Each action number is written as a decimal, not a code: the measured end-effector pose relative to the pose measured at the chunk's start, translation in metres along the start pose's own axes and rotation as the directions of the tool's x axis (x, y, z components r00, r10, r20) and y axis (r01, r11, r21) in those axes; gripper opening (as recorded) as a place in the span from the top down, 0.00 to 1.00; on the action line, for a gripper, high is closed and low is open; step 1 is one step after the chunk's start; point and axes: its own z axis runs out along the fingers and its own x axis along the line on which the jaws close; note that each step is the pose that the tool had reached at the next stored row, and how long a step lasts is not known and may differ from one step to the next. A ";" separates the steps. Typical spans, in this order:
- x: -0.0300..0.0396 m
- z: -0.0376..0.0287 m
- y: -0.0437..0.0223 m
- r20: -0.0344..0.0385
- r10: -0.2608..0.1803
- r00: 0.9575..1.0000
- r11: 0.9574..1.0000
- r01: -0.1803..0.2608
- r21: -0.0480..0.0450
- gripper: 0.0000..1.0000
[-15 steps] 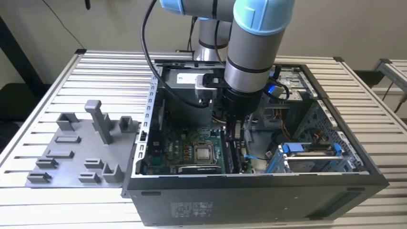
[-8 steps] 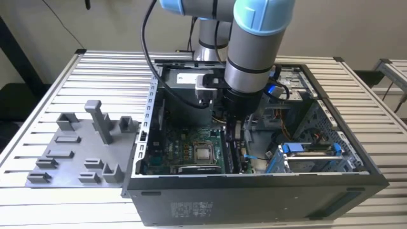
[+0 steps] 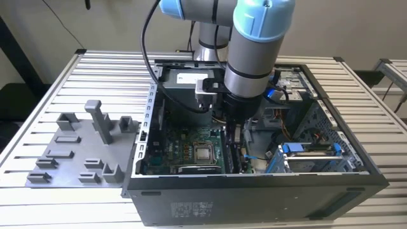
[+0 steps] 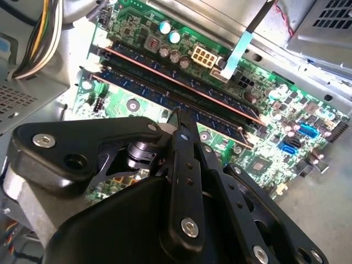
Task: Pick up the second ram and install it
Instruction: 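Press down the second ram until it locks into place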
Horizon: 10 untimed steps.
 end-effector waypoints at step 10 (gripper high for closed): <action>0.0039 0.0004 -0.0004 0.000 0.000 1.000 1.000 0.000 0.000 0.89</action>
